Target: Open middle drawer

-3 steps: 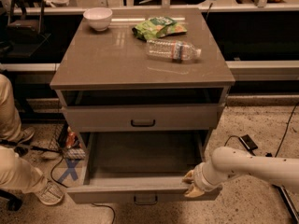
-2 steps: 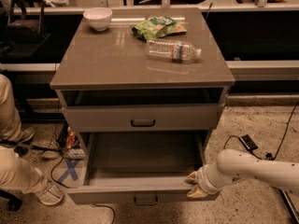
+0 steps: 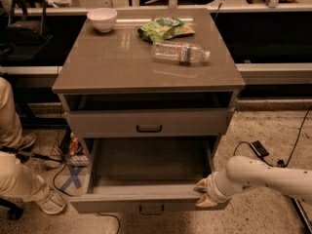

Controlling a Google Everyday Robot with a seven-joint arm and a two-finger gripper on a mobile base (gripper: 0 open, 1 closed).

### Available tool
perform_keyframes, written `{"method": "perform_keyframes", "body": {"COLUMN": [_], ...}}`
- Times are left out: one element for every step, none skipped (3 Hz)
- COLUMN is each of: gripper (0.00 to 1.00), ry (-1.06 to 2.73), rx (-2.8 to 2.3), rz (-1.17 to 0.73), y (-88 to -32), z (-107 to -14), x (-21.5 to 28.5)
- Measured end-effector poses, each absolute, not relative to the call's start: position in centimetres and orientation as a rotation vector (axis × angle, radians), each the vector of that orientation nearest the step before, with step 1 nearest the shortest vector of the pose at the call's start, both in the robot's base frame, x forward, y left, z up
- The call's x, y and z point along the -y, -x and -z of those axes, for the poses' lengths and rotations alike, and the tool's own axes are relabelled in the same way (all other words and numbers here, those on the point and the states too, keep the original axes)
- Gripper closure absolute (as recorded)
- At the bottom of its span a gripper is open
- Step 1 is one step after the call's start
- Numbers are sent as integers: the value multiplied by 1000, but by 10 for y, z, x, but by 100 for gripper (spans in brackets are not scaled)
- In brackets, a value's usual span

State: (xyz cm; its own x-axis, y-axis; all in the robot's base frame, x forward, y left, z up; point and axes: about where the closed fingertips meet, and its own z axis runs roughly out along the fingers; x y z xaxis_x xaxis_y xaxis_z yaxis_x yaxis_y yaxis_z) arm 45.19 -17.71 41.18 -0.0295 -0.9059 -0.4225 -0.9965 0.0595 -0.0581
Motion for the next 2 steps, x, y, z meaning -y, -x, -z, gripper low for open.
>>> {"method": "perform_keyframes", "body": {"gripper": [0,0], "ry": [1909,1909], "rx": [-1997,-1997], "rz": [-367,-368], "y": [-451,-451], "z": [-410,-410], "x": [176,176]}}
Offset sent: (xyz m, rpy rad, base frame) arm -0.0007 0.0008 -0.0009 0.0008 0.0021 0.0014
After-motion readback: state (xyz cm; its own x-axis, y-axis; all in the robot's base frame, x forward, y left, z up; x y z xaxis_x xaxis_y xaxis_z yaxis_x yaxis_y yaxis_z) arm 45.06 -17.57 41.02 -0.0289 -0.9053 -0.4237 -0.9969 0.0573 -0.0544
